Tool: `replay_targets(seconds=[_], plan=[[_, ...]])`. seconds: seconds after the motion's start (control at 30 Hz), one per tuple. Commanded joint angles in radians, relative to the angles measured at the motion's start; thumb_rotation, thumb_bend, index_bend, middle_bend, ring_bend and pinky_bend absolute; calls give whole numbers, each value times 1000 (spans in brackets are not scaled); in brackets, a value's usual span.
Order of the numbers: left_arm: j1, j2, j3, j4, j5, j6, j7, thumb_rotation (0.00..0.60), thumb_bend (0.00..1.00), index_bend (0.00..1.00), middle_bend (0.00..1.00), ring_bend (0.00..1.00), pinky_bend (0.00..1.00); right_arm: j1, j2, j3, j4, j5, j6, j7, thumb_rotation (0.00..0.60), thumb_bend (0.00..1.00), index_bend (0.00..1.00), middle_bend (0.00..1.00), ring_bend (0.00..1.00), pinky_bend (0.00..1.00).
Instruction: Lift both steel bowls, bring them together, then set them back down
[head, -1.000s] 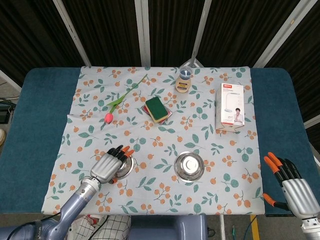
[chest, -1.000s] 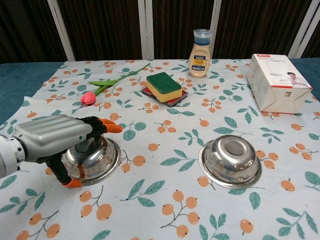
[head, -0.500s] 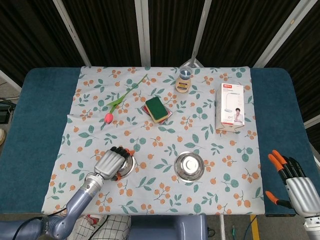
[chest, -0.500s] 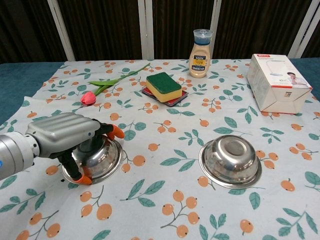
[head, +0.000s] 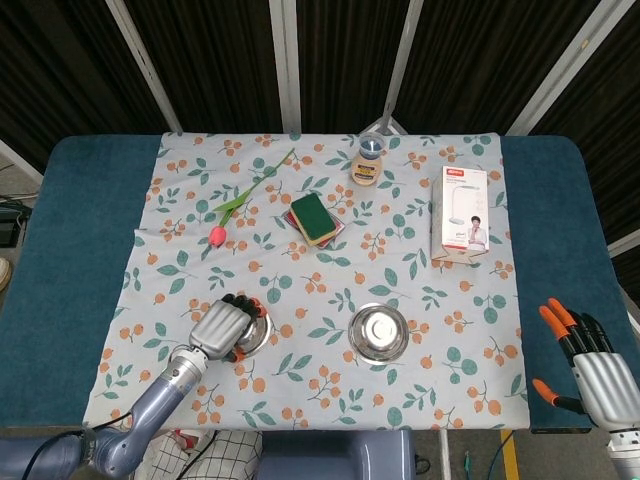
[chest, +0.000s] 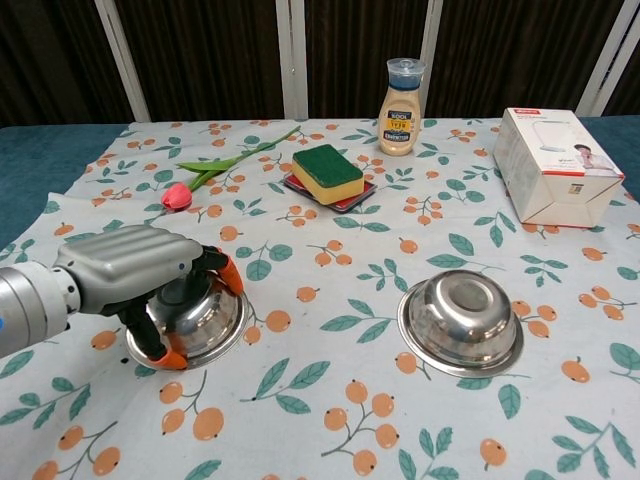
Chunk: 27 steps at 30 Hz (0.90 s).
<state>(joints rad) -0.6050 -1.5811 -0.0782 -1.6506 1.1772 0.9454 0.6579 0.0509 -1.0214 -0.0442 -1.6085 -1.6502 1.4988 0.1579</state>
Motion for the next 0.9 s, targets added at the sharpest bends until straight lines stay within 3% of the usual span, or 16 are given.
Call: replay_targets(seconds=[0.03,0.33,0.57,0.73,0.9], plan=[[11,72,4,-54,127,53,-118,600,431,490,634,512,745,6,-9,4,-4,10,-15,-24,600,264,0,0,0,0],[26,221,-14,-89,354,174,-465,600,464,499,639,522,757,54,-46,15,-8,-2,-77,-61,600,265,0,0,0,0],[31,246,-62,-62,388,264,-538,600,476,501,634,522,757,161,-62,15,-111,-34,-241,-144,600,264,0,0,0,0],[29,214,-75,-9,400,301,-586,600,479,502,633,522,757,240,-115,61,-195,70,-383,-294,600,265,0,0,0,0],[23,200,-79,33,401,310,-613,600,479,502,633,522,757,290,-186,82,-234,139,-453,-420,600,264,0,0,0,0]])
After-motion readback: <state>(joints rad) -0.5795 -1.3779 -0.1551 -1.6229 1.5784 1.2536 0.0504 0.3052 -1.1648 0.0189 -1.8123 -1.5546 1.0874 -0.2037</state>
